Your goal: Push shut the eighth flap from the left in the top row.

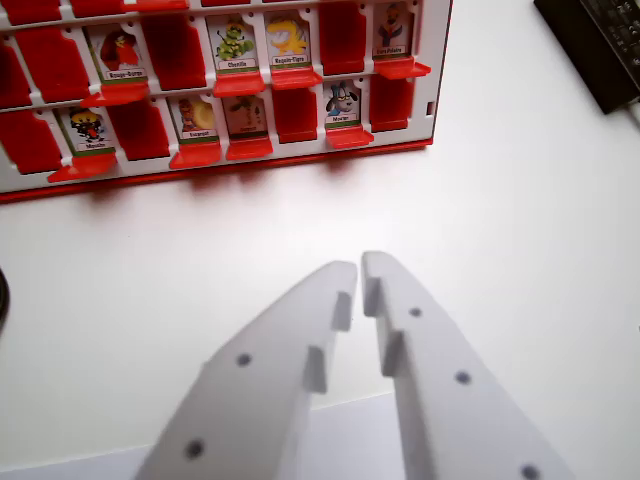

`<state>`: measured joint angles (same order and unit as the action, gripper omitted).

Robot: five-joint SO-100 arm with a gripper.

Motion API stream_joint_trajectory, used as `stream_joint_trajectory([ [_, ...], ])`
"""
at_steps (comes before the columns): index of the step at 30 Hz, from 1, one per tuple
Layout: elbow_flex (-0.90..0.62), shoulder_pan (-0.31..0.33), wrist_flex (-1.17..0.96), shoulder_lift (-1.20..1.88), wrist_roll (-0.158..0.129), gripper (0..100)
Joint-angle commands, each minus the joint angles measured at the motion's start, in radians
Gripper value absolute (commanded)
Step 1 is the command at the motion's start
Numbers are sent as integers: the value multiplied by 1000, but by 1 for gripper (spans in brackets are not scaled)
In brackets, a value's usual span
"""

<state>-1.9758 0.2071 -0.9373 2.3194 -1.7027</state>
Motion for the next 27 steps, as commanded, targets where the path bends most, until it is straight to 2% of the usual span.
stream_joint_trajectory([
  [1, 95, 15, 71, -103, 8, 0],
  [5, 161, 31, 129, -242, 14, 0],
  [9, 239, 40, 169, -371, 8, 0],
  [17, 439, 43, 175, -600, 12, 0],
  [27, 523, 55, 202, -729, 8, 0],
])
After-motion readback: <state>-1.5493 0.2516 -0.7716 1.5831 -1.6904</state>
